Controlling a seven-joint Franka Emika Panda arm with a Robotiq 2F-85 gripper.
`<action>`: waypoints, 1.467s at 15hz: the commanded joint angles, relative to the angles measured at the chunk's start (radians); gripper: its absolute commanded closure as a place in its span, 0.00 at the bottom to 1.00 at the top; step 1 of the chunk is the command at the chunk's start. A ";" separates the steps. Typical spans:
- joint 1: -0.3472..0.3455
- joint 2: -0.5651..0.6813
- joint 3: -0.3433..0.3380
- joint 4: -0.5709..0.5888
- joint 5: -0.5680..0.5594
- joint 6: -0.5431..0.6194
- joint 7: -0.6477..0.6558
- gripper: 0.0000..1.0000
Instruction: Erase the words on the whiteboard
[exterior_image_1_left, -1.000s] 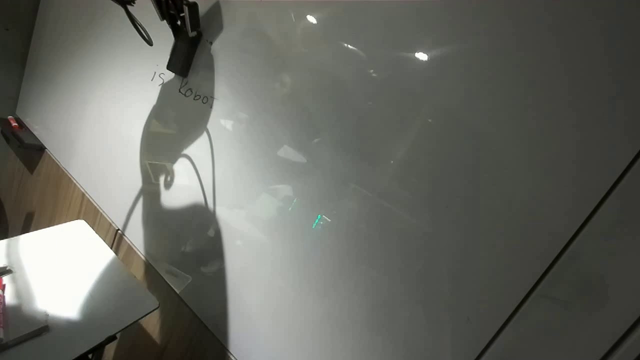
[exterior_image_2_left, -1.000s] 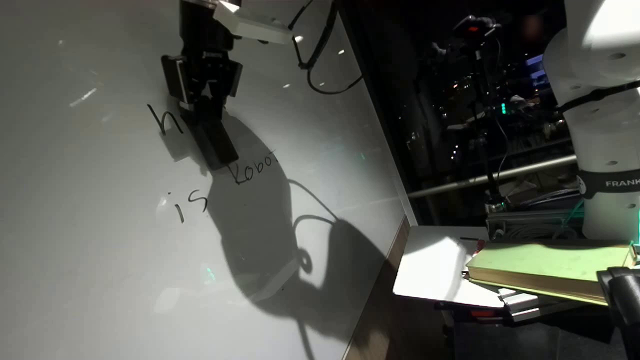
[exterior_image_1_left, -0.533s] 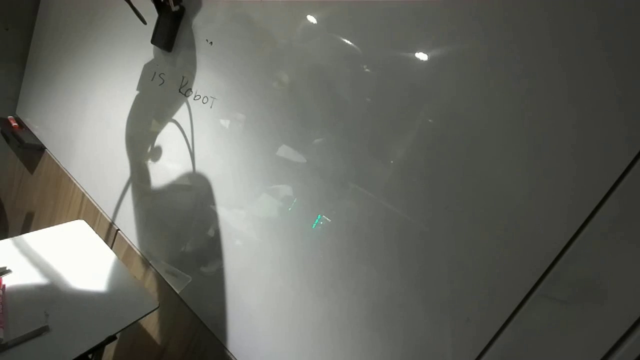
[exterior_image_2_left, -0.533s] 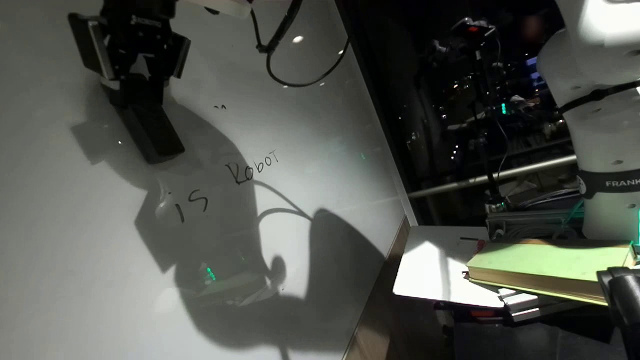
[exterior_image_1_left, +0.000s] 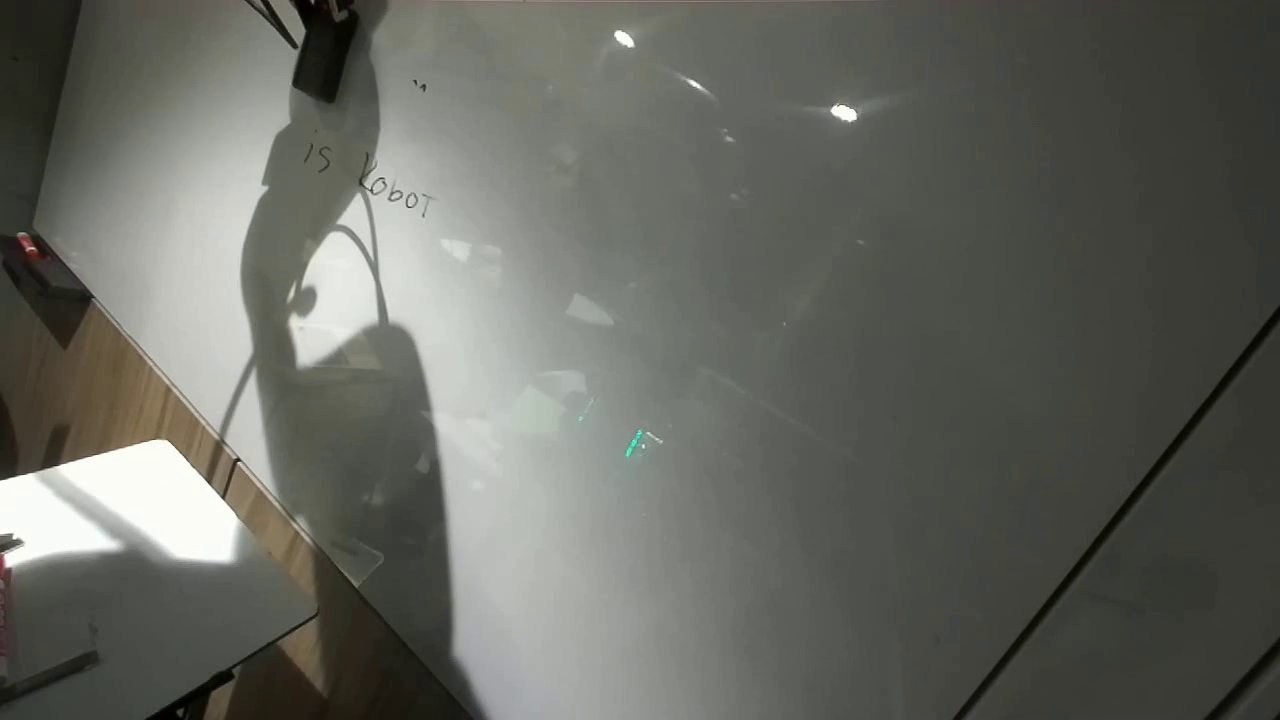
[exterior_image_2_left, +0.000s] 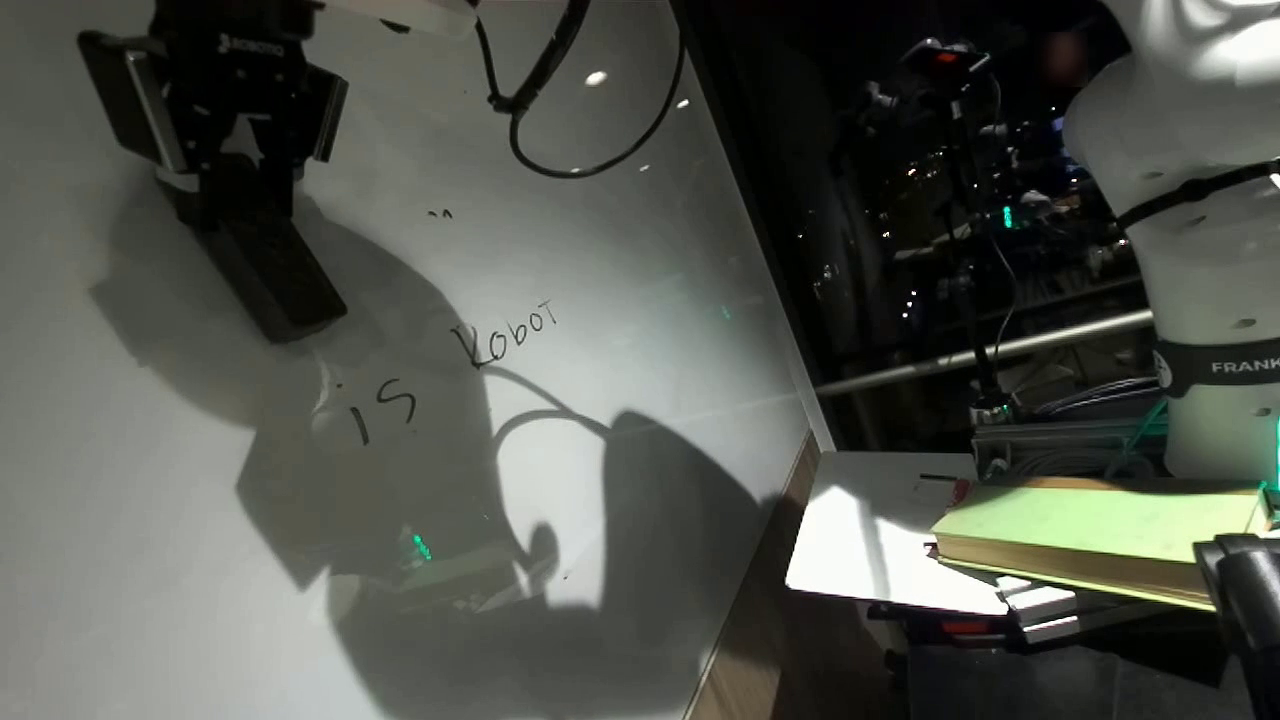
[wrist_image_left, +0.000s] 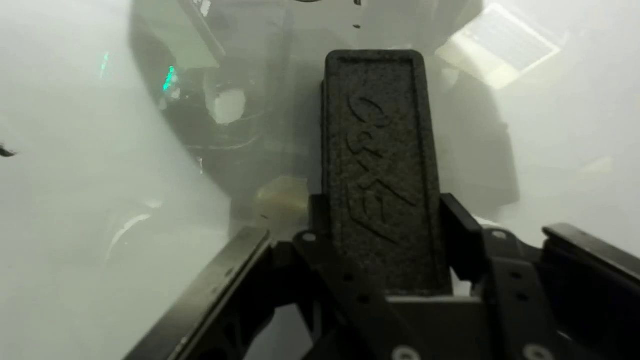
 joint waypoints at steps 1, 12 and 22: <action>-0.006 0.014 -0.082 -0.017 -0.042 0.052 -0.055 0.70; -0.113 -0.214 -0.225 -0.317 -0.025 0.106 -0.132 0.70; -0.195 -0.308 -0.256 -0.482 0.111 0.255 -0.249 0.70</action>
